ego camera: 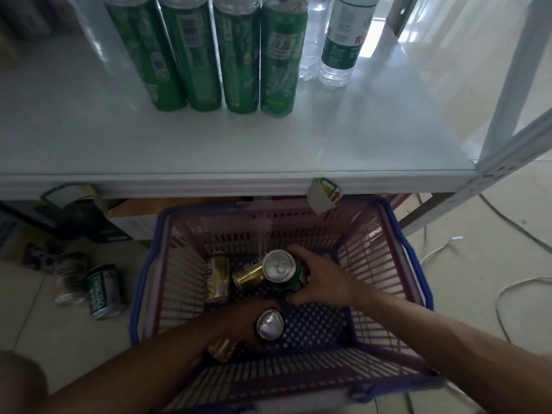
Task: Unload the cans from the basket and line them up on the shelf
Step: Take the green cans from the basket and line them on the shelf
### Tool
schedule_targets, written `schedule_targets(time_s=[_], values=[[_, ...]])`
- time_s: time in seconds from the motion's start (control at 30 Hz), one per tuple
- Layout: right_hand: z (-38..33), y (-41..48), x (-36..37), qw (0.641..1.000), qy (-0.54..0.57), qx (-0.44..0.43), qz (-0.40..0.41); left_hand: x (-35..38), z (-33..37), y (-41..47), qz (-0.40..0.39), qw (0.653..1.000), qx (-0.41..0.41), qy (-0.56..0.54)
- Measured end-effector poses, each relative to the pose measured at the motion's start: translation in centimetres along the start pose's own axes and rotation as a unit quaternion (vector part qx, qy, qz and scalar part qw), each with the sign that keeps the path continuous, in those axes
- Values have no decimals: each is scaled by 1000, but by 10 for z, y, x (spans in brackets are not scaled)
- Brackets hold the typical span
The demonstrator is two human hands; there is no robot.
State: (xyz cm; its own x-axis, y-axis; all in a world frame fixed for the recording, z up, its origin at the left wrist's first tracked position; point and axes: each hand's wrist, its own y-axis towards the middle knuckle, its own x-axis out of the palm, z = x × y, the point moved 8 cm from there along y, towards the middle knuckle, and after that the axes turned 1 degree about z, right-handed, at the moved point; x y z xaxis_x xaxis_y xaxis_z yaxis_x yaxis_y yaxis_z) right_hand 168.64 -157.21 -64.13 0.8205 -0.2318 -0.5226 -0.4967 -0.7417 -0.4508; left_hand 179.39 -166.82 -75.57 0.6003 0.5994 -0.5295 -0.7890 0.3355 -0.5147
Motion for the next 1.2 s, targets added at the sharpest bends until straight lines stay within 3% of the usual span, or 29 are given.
schedule_targets(time_s=[0.23,0.43,0.53,0.7,0.8,0.97,1.07,1.2], values=[[-88,-44,-71,987,58,-120,90,-43,24,-22,18,999,-10,-26],[-98,-53,-128,965,125,-128,190,-144,122,-60,-57,995,79,-30],[-105,-58,-155,948,156,-124,248,-201,176,-87,-31,990,124,-56],[-111,-60,-199,921,182,-130,319,-284,224,-127,66,976,163,-129],[-105,-58,-224,898,188,-117,379,-319,228,-130,194,946,185,-179],[-87,-48,-244,887,108,-54,446,-344,203,-93,433,882,113,-147],[-78,-41,-243,887,96,-33,450,-341,194,-67,481,853,84,-182],[-77,-29,-238,898,48,-37,436,-327,195,-45,550,821,39,-149]])
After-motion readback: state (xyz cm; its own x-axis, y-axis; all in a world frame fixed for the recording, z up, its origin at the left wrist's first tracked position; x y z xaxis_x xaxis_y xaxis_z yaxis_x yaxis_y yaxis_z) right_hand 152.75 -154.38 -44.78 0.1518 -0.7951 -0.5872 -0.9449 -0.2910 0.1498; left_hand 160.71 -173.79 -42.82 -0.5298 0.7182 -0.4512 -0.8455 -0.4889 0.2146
